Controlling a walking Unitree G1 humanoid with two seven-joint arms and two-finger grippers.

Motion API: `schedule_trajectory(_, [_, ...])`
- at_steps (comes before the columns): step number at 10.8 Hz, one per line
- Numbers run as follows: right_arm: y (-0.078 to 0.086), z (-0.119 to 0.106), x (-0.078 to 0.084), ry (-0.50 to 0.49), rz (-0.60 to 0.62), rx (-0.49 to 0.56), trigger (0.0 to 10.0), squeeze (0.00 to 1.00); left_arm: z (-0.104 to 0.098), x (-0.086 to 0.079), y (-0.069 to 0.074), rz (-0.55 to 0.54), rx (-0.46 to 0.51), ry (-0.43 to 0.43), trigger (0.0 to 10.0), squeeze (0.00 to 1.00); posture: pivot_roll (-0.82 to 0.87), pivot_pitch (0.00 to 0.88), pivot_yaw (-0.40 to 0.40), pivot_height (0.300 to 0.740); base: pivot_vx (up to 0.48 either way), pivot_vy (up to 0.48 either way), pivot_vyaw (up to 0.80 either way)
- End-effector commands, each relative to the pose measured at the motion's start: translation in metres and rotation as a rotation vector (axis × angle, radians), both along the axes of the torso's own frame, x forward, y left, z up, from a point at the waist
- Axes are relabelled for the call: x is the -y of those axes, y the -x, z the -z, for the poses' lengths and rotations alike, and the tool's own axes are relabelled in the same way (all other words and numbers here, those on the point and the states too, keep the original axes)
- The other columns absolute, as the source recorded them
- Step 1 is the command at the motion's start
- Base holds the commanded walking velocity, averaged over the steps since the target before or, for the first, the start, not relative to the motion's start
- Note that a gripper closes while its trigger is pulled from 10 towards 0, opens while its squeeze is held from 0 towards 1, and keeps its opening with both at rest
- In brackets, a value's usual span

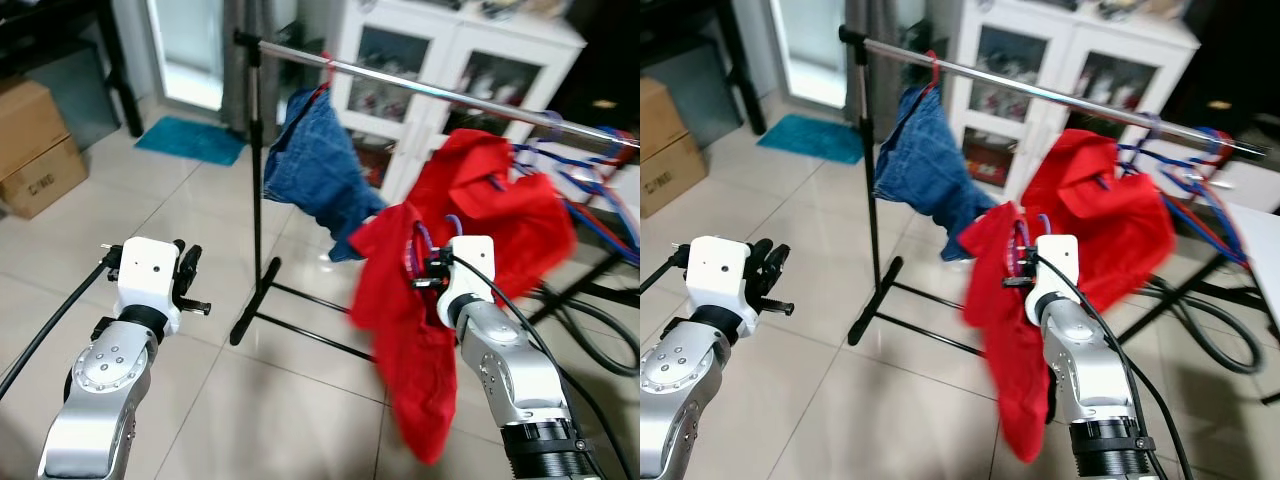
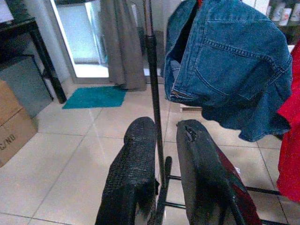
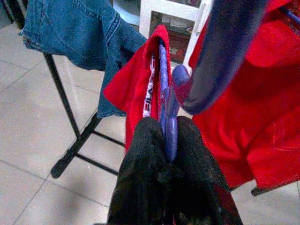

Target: Hang hanger

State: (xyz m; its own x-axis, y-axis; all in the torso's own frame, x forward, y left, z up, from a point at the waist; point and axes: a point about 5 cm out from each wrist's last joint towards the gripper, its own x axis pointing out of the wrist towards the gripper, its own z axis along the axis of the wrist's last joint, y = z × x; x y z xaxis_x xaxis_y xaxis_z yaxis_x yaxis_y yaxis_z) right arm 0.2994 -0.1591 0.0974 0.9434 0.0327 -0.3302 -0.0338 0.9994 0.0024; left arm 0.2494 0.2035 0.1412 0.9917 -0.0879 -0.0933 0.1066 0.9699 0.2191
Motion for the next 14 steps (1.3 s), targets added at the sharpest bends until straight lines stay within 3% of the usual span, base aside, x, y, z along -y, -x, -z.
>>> schedule_trajectory(1, [-0.001, -0.005, 0.012, 0.009, 0.068, 0.038, 10.0, 0.0, -0.002, 0.009, 0.003, 0.05, 0.008, 0.003, 10.0, 0.0, 0.22, 0.0, -0.097, 0.74, 0.368, 0.0, 0.0])
schedule_trajectory(2, [0.0, -0.008, 0.019, 0.014, 0.103, 0.054, 10.0, 0.0, 0.001, 0.013, 0.006, 0.076, -0.005, 0.023, 10.0, 0.0, 0.22, 0.0, -0.095, 0.74, 0.386, 0.0, 0.0])
schedule_trajectory(3, [0.002, -0.007, 0.024, 0.03, 0.115, 0.051, 10.0, 0.0, 0.003, 0.014, 0.006, 0.082, -0.015, 0.038, 10.0, 0.67, 0.22, 0.0, -0.094, 0.74, 0.401, 0.0, 0.0])
schedule_trajectory(4, [0.006, -0.005, 0.028, 0.033, 0.113, 0.039, 10.0, 0.0, 0.002, 0.016, 0.006, 0.097, -0.016, 0.048, 10.0, 1.0, 0.22, 0.0, -0.092, 0.74, 0.401, 0.0, 0.0])
schedule_trajectory(14, [0.003, -0.004, 0.024, -0.021, 0.111, 0.054, 10.0, 0.0, -0.002, 0.021, -0.001, 0.132, -0.006, 0.036, 10.0, 1.0, 0.22, 0.0, -0.071, 0.74, 0.438, 0.0, 0.0])
